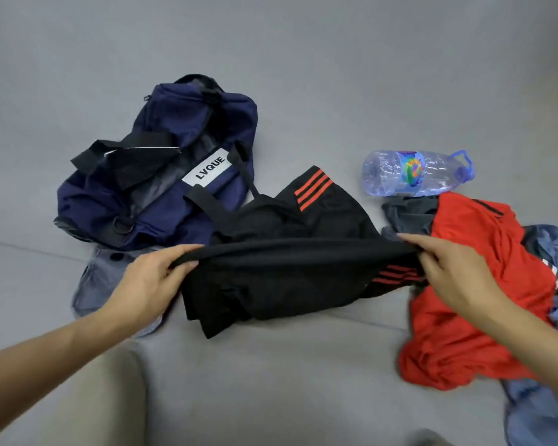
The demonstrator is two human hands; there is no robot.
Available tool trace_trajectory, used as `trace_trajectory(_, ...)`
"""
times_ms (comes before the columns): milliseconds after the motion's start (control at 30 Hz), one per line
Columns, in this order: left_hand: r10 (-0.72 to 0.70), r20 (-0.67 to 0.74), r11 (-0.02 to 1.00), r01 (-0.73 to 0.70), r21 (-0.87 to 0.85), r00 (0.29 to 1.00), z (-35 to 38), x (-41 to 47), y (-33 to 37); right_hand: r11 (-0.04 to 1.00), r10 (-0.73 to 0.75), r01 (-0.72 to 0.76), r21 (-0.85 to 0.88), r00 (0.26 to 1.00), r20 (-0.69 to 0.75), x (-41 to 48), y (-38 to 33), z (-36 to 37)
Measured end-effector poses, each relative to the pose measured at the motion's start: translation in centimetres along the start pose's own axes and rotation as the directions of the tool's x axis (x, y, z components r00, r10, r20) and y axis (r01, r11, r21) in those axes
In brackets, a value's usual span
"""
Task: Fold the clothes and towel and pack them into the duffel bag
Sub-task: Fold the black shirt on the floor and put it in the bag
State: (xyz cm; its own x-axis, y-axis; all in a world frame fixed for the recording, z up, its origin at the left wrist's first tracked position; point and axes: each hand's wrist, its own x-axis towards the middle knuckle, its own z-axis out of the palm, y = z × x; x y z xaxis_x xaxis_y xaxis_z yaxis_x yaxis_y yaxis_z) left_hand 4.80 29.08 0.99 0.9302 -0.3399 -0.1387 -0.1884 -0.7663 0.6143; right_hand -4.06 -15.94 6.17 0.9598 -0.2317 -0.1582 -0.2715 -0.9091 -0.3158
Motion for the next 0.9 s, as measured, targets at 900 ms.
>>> trace_trajectory(900, 0.229, 0.336, 0.761, -0.383, 0.524, 0.914, 8.4, -1.3, -3.8, 0.73, -0.519, 0.653, -0.201, 0.721, 0.458, 0.3, -10.6, 16.6)
